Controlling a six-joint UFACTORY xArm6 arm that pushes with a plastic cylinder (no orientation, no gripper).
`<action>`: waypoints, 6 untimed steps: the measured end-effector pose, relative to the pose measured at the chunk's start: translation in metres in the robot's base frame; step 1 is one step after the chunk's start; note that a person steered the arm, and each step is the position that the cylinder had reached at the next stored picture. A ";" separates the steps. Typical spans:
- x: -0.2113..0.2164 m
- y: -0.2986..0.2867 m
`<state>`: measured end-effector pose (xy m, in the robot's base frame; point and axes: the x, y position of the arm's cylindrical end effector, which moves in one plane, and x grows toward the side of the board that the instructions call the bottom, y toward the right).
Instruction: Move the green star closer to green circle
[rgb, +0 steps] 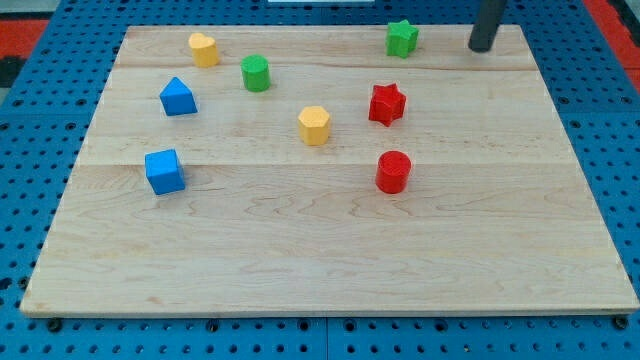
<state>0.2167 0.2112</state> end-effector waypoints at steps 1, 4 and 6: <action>-0.019 -0.043; 0.043 -0.230; 0.007 -0.283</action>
